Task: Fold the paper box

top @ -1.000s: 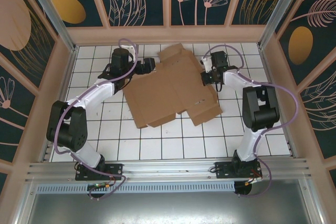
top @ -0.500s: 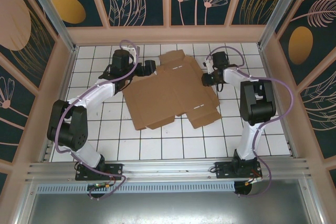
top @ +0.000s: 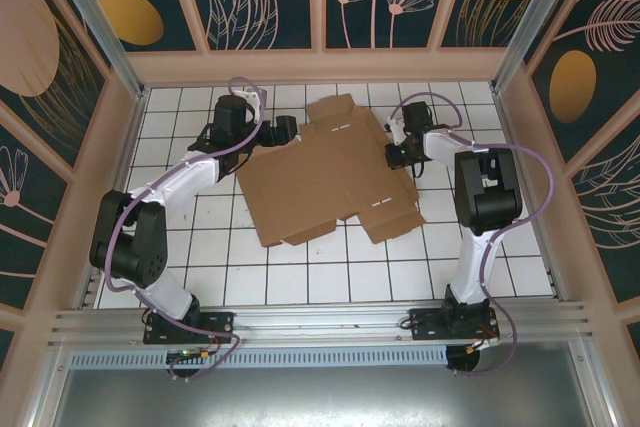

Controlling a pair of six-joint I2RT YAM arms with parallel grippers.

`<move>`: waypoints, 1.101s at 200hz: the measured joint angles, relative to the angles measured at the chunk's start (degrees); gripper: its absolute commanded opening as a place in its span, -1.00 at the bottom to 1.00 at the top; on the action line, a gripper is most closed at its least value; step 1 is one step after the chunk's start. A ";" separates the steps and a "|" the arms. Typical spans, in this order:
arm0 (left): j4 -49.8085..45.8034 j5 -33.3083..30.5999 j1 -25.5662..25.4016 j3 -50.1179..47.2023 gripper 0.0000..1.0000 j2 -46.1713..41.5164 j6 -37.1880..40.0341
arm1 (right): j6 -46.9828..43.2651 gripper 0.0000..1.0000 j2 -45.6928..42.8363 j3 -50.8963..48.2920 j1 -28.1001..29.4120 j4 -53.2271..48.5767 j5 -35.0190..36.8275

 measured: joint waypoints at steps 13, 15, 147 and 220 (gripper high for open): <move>0.00 0.00 0.00 0.00 0.98 0.00 0.00 | -0.55 -0.55 0.04 0.00 0.00 -0.13 0.26; 0.00 0.00 0.00 0.00 0.98 0.00 0.00 | -0.70 -0.54 0.04 0.00 0.00 -0.17 0.24; 6.12 -8.94 1.53 -1.73 0.97 0.04 -4.11 | -11.93 -1.00 -6.34 -4.15 7.21 4.81 18.73; 6.64 -6.73 7.52 -0.04 0.98 0.15 -8.37 | -27.10 -1.00 -10.95 -11.41 16.37 21.55 41.57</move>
